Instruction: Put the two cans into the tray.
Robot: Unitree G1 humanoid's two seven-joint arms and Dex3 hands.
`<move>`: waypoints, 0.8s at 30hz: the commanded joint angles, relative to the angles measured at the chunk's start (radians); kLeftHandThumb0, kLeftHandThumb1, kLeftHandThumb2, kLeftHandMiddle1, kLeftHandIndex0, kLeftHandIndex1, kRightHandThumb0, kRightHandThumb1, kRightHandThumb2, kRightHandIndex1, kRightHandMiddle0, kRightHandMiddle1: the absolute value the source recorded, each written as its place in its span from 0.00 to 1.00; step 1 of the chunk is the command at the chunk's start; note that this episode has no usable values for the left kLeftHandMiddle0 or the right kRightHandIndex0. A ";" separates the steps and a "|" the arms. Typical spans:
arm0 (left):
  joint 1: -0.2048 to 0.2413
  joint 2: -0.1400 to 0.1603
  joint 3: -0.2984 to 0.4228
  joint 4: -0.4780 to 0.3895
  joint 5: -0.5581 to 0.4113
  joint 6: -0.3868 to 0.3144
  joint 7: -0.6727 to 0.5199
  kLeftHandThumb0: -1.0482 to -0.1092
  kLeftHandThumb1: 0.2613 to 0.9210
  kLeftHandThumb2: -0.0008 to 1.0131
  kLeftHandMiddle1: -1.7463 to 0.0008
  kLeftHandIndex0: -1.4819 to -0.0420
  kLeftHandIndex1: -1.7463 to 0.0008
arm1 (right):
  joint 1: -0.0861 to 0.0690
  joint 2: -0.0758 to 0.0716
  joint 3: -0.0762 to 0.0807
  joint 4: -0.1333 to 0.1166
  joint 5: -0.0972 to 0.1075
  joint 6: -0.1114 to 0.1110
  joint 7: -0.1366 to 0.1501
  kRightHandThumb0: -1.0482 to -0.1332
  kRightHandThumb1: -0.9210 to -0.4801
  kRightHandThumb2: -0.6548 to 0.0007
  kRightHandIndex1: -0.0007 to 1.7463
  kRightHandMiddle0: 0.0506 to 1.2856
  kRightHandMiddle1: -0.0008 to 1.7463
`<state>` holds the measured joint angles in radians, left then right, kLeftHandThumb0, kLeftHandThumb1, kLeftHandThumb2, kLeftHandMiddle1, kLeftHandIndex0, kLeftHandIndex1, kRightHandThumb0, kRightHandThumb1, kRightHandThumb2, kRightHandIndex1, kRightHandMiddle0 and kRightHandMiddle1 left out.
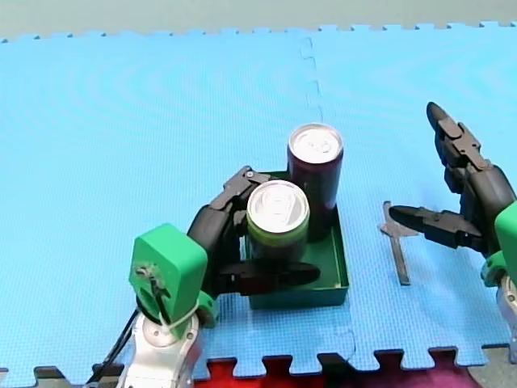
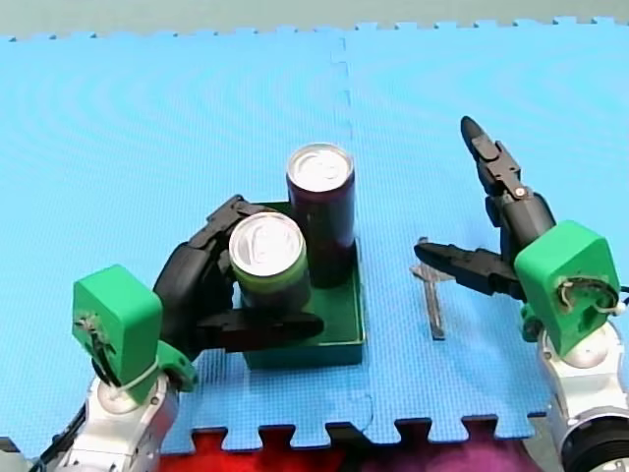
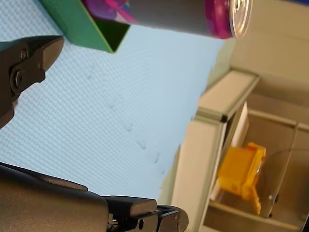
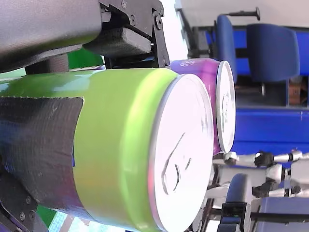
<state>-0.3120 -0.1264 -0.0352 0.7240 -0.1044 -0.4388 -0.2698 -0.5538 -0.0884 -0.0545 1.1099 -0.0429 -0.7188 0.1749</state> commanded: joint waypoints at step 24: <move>0.047 0.204 -0.067 -0.167 -0.061 0.223 -0.418 0.08 0.66 0.00 1.00 0.92 1.00 | -0.014 -0.001 -0.011 0.007 0.016 0.000 0.012 0.57 0.36 1.00 0.00 0.08 0.00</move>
<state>-0.2832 0.0693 -0.0966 0.5527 -0.1728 -0.2435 -0.6806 -0.5634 -0.0872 -0.0629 1.1187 -0.0331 -0.7187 0.1850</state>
